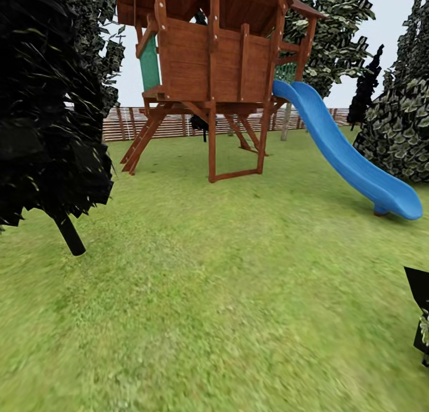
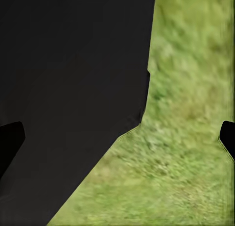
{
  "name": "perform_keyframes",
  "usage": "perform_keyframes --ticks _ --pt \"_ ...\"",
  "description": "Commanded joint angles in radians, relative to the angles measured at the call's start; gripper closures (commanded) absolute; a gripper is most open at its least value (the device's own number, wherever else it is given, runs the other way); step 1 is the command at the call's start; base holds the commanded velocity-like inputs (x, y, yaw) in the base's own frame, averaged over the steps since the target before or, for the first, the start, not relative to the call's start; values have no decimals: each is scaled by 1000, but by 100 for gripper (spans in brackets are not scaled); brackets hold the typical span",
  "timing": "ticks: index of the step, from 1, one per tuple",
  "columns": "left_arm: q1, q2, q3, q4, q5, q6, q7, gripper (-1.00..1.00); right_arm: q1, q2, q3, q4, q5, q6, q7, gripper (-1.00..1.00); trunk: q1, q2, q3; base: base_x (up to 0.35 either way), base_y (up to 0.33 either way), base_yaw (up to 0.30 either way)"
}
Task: Take the three Easter eggs out of the wicker basket on the lawn in the garden, then place them on the lawn next to a single tree (choose any tree) so that all three eggs are next to the same tree and none are left in the basket.
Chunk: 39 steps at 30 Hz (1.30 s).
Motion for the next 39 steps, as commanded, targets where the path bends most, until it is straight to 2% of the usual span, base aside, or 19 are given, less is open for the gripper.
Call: perform_keyframes --ticks 1,28,39 --pt "1 0 0 -2 0 0 -1 -100 0 0 0 0 4 -1 1 -100 1 0 0 334 0 19" --pt "1 1 0 -2 0 0 -1 -100 0 -1 1 0 4 0 3 -100 1 0 0 334 0 1" --pt "1 1 0 -2 0 0 -1 -100 0 -2 1 0 5 2 2 -100 1 0 0 334 0 -102"
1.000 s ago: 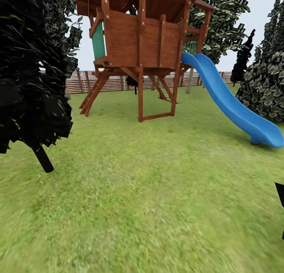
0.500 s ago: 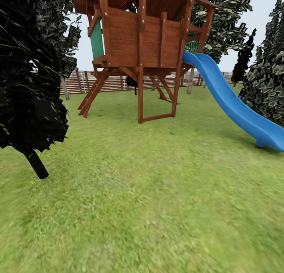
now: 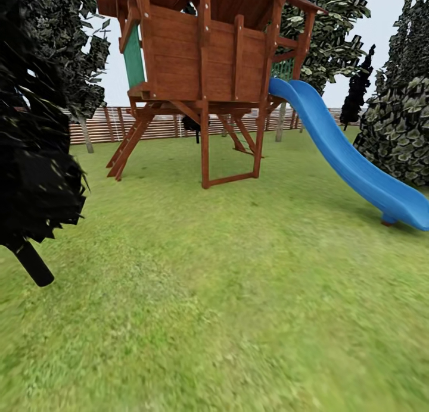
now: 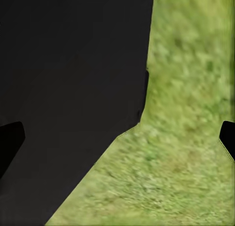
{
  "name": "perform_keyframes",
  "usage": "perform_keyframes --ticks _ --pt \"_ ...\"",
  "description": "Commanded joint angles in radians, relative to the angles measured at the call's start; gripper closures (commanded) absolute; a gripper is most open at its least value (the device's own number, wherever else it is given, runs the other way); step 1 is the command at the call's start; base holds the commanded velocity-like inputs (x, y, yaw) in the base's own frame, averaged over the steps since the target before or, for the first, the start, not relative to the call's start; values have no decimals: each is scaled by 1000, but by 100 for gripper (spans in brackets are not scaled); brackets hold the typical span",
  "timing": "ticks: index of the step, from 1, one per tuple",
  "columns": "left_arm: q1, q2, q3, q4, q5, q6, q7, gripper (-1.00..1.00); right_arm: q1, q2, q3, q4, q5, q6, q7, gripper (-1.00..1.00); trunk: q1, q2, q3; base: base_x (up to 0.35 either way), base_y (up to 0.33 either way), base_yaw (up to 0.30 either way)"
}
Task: Take the three Easter eggs out of the wicker basket on the lawn in the garden, then place them on the lawn next to a single tree (choose any tree) so that all three eggs are next to the same tree and none are left in the basket.
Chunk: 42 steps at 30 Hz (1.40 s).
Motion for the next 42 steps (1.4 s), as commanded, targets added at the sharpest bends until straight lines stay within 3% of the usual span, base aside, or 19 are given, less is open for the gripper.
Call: perform_keyframes --ticks 1,42 --pt "1 0 0 -2 0 0 -1 -100 0 0 0 0 4 -1 1 -100 1 0 0 334 0 -7" --pt "1 0 0 -2 0 0 -1 -100 0 1 0 0 4 -1 -2 -100 1 0 0 334 0 0"
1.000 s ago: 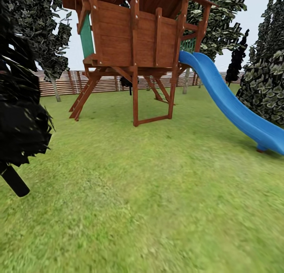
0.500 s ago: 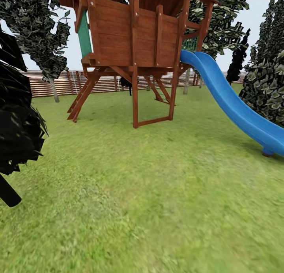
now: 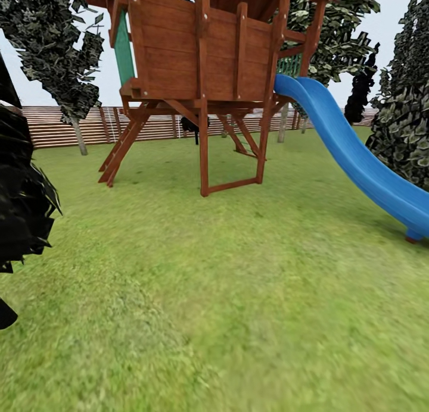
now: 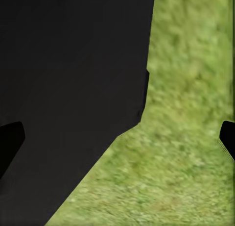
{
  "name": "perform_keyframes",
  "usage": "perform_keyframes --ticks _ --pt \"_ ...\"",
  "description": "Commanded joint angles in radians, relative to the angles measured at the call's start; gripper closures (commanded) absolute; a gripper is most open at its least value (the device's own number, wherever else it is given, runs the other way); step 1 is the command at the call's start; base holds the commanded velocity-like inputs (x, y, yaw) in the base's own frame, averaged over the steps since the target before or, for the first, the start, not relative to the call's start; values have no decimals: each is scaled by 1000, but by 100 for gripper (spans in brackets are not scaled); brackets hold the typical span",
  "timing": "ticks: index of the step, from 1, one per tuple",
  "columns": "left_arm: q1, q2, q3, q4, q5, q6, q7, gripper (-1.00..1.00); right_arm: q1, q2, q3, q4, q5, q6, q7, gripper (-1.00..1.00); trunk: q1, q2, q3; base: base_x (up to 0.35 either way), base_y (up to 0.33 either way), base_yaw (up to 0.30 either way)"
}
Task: Take the three Easter eggs out of the wicker basket on the lawn in the garden, then place them on the lawn next to a single tree (choose any tree) so that all three eggs are next to the same tree and none are left in the basket.
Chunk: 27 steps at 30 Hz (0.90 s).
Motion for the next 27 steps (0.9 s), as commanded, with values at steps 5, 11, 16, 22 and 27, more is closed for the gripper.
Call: perform_keyframes --ticks 5,11,16,22,27 --pt "1 0 0 -2 -1 0 -1 -100 0 -1 -1 0 2 -1 1 -100 1 0 0 334 0 0" --pt "1 0 0 -2 0 0 -1 -100 0 -1 0 0 2 -1 0 -100 1 0 0 334 0 0" --pt "1 1 0 -2 0 0 -1 -100 0 -1 0 0 2 -1 0 -100 1 0 0 334 0 0" --pt "1 1 0 -2 0 0 -1 -100 0 -1 0 0 2 -1 0 -100 1 0 0 334 0 0" --pt "1 0 0 -2 0 0 -1 -100 0 -1 0 0 2 -1 0 -100 1 0 0 334 0 0"
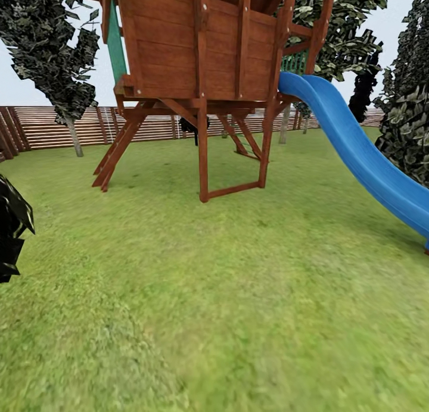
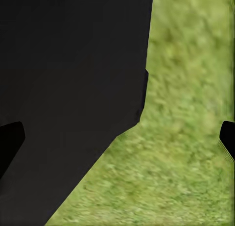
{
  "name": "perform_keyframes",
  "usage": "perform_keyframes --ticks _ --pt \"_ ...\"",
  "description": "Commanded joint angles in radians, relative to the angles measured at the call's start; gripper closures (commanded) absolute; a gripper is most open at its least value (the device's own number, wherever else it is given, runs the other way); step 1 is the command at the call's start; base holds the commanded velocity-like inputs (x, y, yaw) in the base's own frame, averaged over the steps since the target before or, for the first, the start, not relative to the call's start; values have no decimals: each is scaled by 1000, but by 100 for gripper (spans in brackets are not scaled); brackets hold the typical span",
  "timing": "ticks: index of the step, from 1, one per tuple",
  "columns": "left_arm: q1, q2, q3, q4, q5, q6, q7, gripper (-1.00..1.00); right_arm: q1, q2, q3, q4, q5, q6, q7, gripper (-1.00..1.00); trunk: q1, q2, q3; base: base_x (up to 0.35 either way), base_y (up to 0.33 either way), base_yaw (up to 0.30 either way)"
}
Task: Take the three Easter eggs out of the wicker basket on the lawn in the garden, then place them on the lawn next to a single tree (choose any tree) so that all three eggs are next to the same tree and none are left in the basket.
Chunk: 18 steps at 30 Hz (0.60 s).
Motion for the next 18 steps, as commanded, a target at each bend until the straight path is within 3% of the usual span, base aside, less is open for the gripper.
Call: perform_keyframes --ticks 1,18 --pt "1 0 0 -2 0 0 -1 -100 0 0 0 0 3 -1 1 -100 1 0 0 334 0 0" --pt "1 0 0 -2 -1 0 -1 -100 0 1 0 0 3 -1 1 -100 1 0 0 334 0 0"
